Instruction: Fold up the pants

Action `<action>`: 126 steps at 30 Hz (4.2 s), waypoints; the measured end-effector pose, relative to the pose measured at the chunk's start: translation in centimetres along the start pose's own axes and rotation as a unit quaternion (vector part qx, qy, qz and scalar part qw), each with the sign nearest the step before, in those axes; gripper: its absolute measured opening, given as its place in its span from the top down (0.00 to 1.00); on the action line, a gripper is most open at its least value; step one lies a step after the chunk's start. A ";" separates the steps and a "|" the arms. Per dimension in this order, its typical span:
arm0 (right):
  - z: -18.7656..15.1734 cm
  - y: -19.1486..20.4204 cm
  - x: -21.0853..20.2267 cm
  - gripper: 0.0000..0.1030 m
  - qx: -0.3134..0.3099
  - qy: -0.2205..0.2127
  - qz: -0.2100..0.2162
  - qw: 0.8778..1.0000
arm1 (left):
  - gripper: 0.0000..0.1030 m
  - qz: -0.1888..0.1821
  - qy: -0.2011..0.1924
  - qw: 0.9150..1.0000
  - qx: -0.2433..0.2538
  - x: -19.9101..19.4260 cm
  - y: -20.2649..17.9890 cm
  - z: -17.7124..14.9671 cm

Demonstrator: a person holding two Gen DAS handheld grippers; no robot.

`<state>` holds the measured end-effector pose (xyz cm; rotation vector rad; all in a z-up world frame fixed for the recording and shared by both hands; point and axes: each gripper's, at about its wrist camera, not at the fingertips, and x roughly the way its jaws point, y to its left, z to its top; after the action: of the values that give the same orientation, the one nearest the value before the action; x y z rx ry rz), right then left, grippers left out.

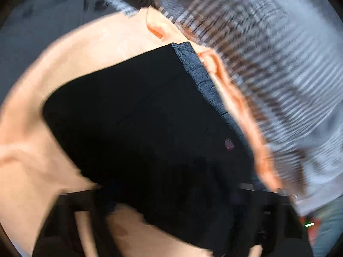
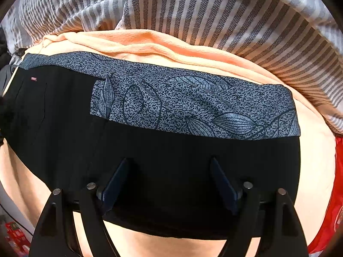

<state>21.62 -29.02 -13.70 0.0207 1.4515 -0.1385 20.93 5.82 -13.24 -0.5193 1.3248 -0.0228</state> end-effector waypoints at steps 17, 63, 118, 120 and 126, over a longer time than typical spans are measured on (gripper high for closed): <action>17.7 20.6 -10.3 0.10 -0.136 0.076 0.236 0.959 | 0.72 0.127 -0.092 0.956 0.247 -3.7 -9.5 -2.6; 2.2 -10.7 -12.1 0.78 0.111 -0.039 0.487 0.865 | 0.71 0.052 -0.088 0.827 0.553 -6.3 -33.6 -22.0; -5.8 -14.3 -8.3 0.54 0.119 -0.045 0.129 0.983 | 0.24 0.090 0.081 0.948 0.295 3.8 -23.9 -15.9; -6.2 -13.4 -9.3 0.42 0.094 -0.066 0.127 0.985 | 0.23 0.096 0.078 0.947 0.296 3.7 -23.7 -16.0; -7.1 -11.8 -5.7 0.38 0.057 -0.021 0.121 0.991 | 0.17 0.107 0.072 0.949 0.289 3.2 -23.2 -16.3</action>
<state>12.75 -39.55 -8.11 0.2855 1.3867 -0.0225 13.09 -21.41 -9.92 0.1281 1.4308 -0.2668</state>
